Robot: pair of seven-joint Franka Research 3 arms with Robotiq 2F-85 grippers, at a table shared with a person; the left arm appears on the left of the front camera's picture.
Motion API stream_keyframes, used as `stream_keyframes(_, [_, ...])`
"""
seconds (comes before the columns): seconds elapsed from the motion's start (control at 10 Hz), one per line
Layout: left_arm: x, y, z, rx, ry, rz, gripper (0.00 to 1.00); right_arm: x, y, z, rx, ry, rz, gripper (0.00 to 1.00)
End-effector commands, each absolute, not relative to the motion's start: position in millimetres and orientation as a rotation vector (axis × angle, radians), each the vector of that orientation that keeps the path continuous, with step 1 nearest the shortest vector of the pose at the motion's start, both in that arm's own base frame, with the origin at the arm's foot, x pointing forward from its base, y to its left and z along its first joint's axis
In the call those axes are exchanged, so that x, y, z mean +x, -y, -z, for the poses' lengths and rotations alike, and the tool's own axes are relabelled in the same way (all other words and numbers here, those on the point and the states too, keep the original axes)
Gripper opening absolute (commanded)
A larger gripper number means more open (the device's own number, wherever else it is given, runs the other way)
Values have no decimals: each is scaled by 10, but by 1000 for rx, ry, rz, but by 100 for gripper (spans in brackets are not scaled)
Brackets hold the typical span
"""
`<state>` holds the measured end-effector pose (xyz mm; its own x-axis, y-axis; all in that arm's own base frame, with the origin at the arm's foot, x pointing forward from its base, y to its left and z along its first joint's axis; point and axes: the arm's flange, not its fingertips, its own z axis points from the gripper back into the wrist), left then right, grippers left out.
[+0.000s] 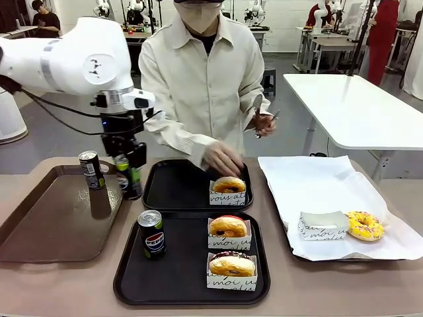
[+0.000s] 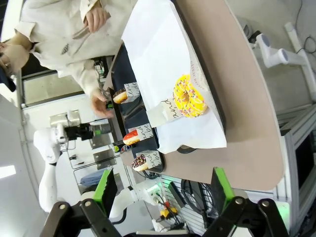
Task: Set up donuts and drinks on trays.
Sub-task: Pick up one Pepsi coke from the Handle tray and place it on the Flat Tray without a Pepsi coke.
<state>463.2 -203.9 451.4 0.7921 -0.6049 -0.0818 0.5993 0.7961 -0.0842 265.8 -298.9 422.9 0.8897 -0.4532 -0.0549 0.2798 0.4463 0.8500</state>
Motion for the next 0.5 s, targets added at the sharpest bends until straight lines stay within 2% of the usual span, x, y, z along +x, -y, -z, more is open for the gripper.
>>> stream_keyframes(0.0, [4145, 1574, -4544, -104, -132, 695, 59, 2637, 2989, -4242, 1013, 178, 457, 100])
stream_keyframes(0.4, [3989, 1469, -4508, -82, -138, 718, 59, 2637, 2989, -4242, 1013, 178, 457, 100])
